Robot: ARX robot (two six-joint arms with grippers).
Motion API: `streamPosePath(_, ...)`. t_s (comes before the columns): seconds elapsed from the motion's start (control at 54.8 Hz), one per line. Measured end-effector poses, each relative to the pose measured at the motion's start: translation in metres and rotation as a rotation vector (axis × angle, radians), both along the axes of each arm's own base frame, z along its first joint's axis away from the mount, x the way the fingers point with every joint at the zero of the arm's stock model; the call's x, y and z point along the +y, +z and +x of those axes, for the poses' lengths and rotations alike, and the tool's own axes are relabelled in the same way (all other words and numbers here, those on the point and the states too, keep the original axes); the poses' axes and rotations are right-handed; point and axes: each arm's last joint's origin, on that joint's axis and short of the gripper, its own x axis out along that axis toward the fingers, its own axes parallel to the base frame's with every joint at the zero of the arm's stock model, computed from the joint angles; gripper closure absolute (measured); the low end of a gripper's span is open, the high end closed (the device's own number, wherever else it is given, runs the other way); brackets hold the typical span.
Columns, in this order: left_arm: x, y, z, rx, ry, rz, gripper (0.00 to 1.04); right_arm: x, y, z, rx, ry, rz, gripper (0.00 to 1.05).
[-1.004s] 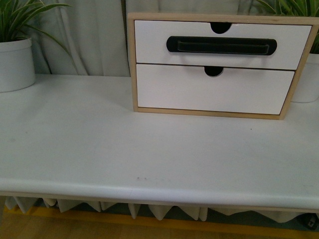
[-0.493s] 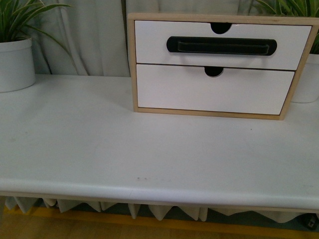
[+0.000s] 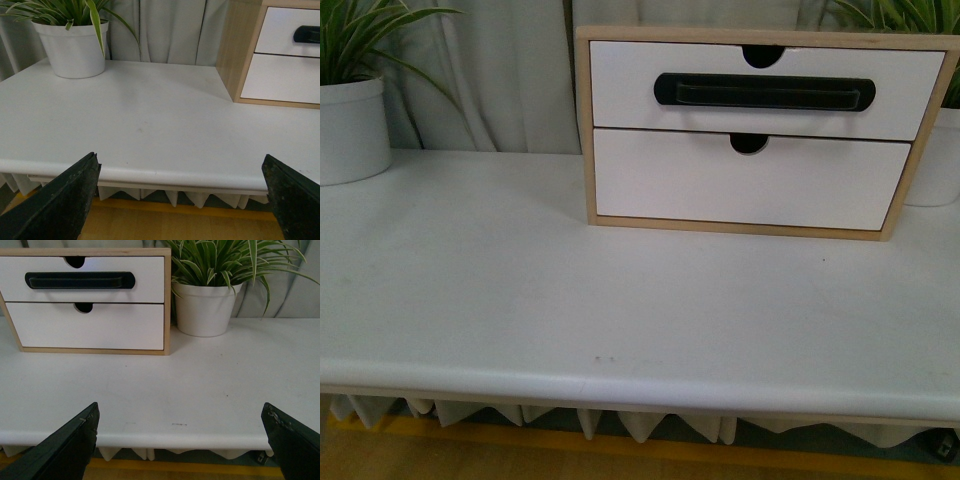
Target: Close drawer sideways
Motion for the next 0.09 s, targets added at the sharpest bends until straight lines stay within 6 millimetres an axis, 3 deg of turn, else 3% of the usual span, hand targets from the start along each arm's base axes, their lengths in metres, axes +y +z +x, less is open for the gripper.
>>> streamPosePath(0.091, 0.0000, 0.0000, 0.0000, 0.000, 0.000, 0.000, 0.06, 0.0000, 0.0000, 0.0000, 0.000, 0.000, 0.000, 0.09)
